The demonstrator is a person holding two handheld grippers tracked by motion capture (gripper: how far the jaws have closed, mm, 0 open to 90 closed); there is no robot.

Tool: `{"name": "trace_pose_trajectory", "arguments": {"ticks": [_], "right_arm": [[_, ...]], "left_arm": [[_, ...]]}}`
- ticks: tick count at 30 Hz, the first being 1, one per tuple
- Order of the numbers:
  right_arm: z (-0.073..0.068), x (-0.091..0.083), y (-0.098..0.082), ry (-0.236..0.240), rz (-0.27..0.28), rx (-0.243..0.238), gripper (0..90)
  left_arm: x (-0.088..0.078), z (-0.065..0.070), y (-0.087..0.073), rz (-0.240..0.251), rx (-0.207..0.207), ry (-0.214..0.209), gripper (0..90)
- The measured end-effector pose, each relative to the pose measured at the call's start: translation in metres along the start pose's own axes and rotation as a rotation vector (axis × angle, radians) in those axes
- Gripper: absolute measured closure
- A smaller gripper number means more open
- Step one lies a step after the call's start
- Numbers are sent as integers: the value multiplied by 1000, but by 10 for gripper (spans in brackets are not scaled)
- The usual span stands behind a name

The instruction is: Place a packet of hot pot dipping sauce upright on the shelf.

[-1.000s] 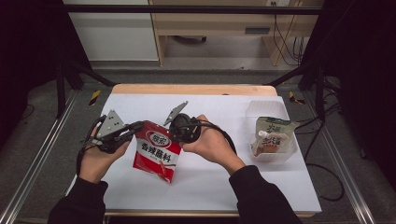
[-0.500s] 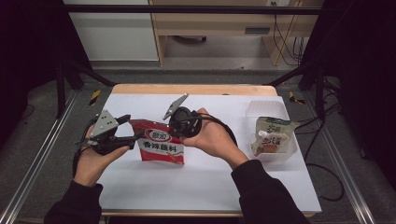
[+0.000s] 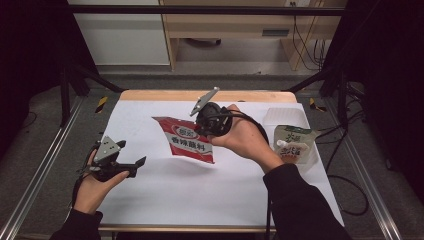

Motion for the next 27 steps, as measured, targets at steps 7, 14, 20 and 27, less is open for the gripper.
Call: {"name": "trace_pose_trajectory", "arguments": {"ticks": [7,14,20,27], "right_arm": [[8,-14,-6,-18,-13,-5,900],[21,-34,-7,-43,-1,-3,900],[37,-46,-10,-44,23,14,900],[53,-51,-21,-28,27,32,900]], "left_arm": [[8,0,-23,-40,10,27,61],[10,-3,-30,-54,3,42,59],[11,-8,-35,-72,11,44,56],[16,-10,-37,-84,1,39,56]]}}
Point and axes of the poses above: each handheld gripper's, and its own axes: x roughly forward along the jaws, y roughly out of its top, z roughly to its right, the point moved 4 cm from there along x, roughly forward along the jaws, and after that the axes turned 6 degrees about y, right-handed, at the moved point
